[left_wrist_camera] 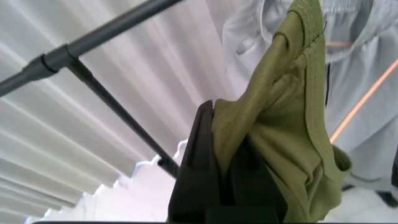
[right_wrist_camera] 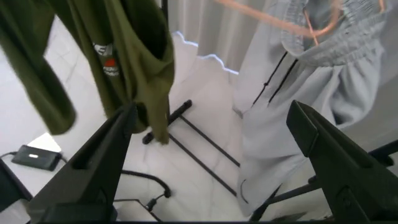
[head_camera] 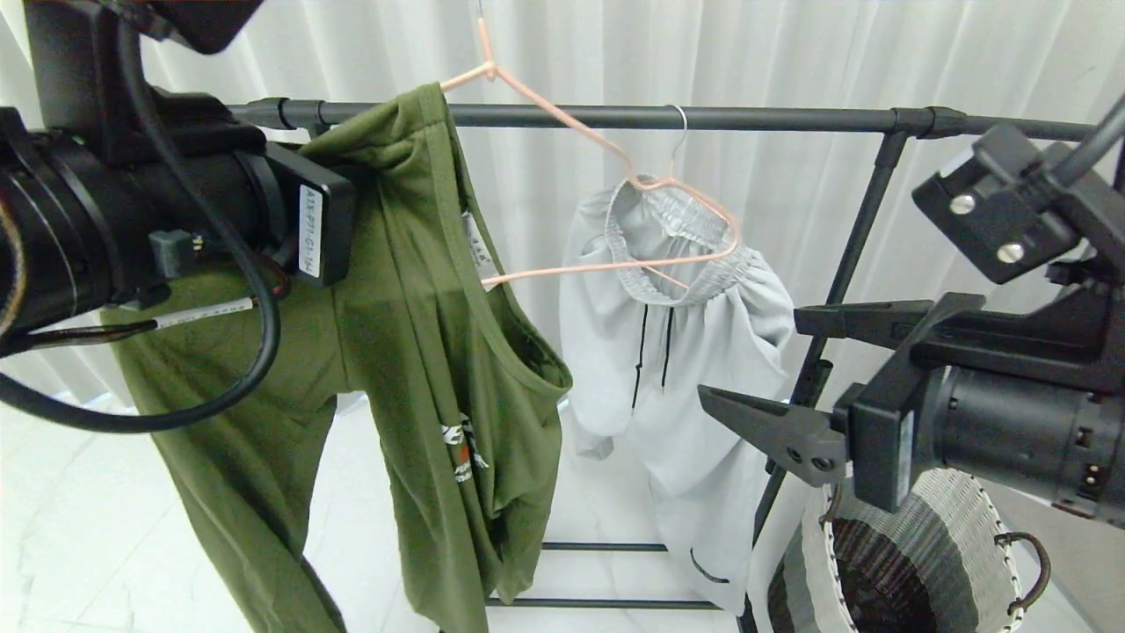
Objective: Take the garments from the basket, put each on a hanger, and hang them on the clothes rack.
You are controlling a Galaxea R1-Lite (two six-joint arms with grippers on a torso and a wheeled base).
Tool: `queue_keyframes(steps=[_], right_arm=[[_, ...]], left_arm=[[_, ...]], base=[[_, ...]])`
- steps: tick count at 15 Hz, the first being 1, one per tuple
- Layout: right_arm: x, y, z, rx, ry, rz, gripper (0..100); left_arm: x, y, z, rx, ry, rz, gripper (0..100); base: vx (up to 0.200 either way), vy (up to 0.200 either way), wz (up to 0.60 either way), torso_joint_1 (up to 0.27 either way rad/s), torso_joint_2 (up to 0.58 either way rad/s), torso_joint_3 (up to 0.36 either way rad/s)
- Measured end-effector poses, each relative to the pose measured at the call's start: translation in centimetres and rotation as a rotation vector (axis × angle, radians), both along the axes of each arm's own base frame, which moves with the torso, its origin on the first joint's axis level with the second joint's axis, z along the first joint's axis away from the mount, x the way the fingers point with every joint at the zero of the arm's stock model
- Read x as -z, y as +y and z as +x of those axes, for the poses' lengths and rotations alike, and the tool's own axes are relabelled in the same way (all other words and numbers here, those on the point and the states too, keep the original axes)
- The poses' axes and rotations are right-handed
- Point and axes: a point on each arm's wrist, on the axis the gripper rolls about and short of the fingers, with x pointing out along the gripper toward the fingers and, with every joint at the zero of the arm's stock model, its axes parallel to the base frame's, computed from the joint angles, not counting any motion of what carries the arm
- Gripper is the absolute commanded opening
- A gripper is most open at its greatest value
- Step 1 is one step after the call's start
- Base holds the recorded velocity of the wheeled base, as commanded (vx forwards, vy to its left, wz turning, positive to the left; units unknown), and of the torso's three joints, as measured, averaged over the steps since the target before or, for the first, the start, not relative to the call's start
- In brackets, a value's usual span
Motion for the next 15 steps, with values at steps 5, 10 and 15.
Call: queue_keyframes(steps=[5, 10, 15], right_arm=[[0.4, 4.5, 2.4, 0.006, -0.03, 0.087, 100], [1.4, 7.4, 5.3, 0.075, -0.043, 0.092, 100], [3.8, 8.2, 6.5, 0.152, -0.035, 0.028, 100]], left_arm=[[-0.8, -1.0, 0.4, 0.032, -0.086, -0.062, 0], [-1.1, -2.0, -0.1, 0.09, -0.096, -0.073, 0], [-1.6, -2.1, -0.3, 0.114, -0.11, -0.083, 0]], base=[[0.0, 0.0, 0.0, 0.0, 0.0, 0.0], [0.0, 0.0, 0.0, 0.0, 0.0, 0.0], [0.0, 0.0, 0.0, 0.0, 0.0, 0.0]])
